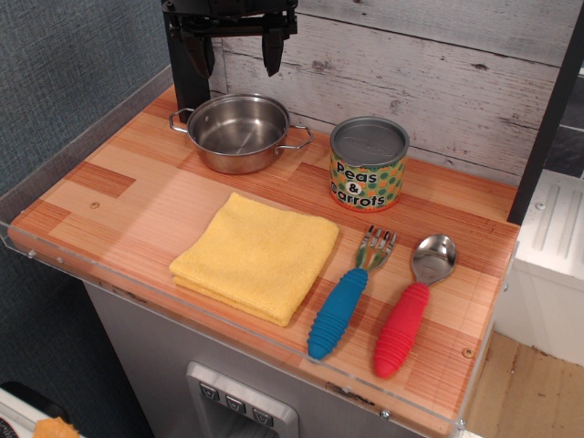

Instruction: Place the pot on top of the orange towel

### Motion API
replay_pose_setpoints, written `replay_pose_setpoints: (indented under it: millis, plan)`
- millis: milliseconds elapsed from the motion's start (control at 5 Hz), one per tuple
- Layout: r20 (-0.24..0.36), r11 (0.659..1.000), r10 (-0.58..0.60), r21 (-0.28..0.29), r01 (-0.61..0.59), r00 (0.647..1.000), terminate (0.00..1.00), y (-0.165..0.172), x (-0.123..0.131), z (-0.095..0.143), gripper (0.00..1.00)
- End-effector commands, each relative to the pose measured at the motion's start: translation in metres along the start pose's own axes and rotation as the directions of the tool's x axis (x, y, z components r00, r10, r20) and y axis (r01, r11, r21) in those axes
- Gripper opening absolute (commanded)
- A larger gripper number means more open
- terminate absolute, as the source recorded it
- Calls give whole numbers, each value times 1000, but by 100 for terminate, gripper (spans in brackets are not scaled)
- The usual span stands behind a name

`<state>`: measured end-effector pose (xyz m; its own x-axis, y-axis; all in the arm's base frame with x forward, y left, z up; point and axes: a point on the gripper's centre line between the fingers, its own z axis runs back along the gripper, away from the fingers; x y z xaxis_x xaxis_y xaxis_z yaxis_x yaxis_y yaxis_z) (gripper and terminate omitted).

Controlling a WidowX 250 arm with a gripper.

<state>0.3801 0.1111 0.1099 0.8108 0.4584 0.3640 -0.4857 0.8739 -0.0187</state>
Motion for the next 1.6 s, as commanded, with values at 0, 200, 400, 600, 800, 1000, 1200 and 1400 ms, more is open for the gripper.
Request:
replay_pose_setpoints:
  millis: [0, 200, 400, 600, 800, 1000, 1200, 1400]
  plan:
    - [0, 1000, 0, 0, 0, 1000, 0, 0, 0, 0, 100]
    - [-37, 992, 123, -9, -124, 992, 0, 12, -3, -4, 100]
    - [-125, 959, 277, -26, -283, 953, 0, 24, -5, -17, 100]
    - [-147, 951, 308, 9, -310, 940, 0, 26, -9, -26, 100]
    - [-163, 942, 336, 31, -336, 928, 0, 28, -14, -37, 100]
    - [-190, 940, 339, 46, -337, 921, 0, 29, -19, -48, 100]
    - [-199, 935, 353, 70, -346, 914, 0, 34, -21, -58, 100]
    - [-223, 930, 366, 69, -360, 904, 0, 38, -22, -67, 100]
